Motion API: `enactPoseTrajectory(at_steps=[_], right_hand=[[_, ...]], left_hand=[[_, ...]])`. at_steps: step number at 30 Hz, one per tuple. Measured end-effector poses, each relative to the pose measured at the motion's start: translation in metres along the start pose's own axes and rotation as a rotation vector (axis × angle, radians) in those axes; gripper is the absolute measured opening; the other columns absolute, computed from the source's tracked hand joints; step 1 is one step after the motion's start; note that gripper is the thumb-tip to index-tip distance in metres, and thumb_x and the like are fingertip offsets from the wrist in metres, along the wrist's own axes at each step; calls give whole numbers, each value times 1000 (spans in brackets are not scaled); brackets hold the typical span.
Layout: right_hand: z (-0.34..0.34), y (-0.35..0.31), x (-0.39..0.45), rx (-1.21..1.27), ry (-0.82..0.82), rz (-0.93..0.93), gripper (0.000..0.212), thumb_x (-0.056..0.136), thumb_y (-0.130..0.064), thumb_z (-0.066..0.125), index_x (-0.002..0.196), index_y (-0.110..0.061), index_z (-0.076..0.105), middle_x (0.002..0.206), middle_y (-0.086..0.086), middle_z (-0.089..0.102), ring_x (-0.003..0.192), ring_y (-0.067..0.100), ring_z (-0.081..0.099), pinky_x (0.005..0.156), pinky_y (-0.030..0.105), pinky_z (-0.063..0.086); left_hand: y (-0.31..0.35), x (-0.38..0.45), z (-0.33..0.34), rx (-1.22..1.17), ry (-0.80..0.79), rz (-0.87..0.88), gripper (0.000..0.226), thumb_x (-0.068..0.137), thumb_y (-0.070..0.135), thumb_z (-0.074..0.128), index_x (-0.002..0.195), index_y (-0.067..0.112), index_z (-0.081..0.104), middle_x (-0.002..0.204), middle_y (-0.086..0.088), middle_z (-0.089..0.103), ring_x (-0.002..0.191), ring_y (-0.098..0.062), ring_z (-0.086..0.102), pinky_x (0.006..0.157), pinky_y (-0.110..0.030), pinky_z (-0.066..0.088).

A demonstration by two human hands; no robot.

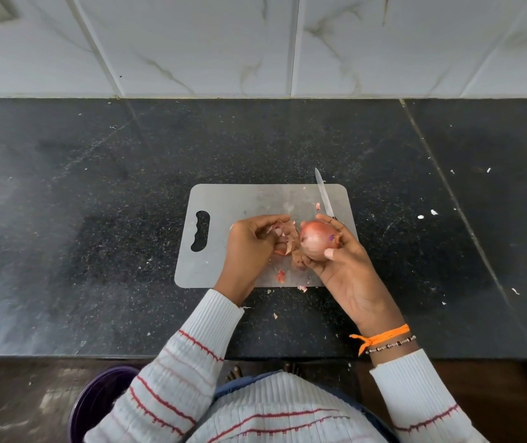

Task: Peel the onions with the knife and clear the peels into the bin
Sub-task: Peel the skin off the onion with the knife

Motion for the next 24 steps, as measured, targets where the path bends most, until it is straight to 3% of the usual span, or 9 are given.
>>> enactPoseTrajectory(at_steps=[2, 4, 6, 9, 13, 20, 24], right_hand=[[3, -5, -1, -25, -21, -35, 62, 63, -6, 73, 121, -10, 52, 113, 14, 59, 86, 18, 61, 72, 27, 54], [3, -9, -3, -131, 21, -61, 57, 70, 7, 69, 122, -11, 53, 106, 12, 57, 82, 13, 60, 69, 22, 53], [-1, -10, -5, -310, 89, -80, 57, 74, 8, 67, 123, -18, 55, 111, 11, 56, 88, 13, 61, 76, 21, 52], [-7, -11, -8, -528, 189, -95, 61, 66, -5, 78, 118, -27, 55, 121, 6, 57, 100, 16, 63, 91, 30, 50], [-4, -14, -9, -633, 183, -141, 57, 70, 4, 77, 114, -22, 53, 117, 6, 59, 104, 16, 63, 88, 29, 52], [3, -18, -12, -862, 176, -178, 56, 70, -1, 77, 114, -26, 52, 110, -14, 57, 103, 7, 60, 87, 29, 54], [6, -19, -12, -933, 160, -195, 59, 68, -2, 79, 116, -24, 52, 110, -17, 57, 103, 6, 59, 87, 26, 53]], left_hand=[[1, 0, 2, 88, 1, 35, 38, 85, -15, 50, 109, 9, 68, 99, -3, 71, 89, -13, 67, 86, -32, 55], [5, -3, 5, 145, -21, 65, 44, 84, -15, 49, 117, 9, 64, 112, -6, 68, 107, -14, 62, 97, -31, 49], [11, -4, 8, 211, -29, 124, 44, 85, -11, 51, 121, 11, 62, 122, -5, 63, 116, -11, 56, 102, -27, 43], [20, -7, 10, 198, -54, 169, 28, 86, 5, 62, 112, 16, 68, 112, 2, 67, 99, -7, 62, 93, -28, 50], [30, -15, 19, 295, -103, 204, 27, 77, 21, 75, 103, 19, 70, 100, 10, 68, 97, -5, 64, 85, -20, 53], [32, -20, 21, 368, -70, 201, 21, 76, 15, 74, 95, 19, 72, 95, 8, 69, 86, -2, 66, 78, -14, 53], [32, -19, 19, 356, -75, 162, 19, 74, 12, 73, 92, 18, 72, 90, 8, 70, 83, -2, 66, 78, -17, 54]])
Point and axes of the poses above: each hand's wrist, its own x-axis towards the middle knuckle, its own z-axis out of the palm, y = z × x, the point moved 6 cm from there along x, towards the middle knuckle
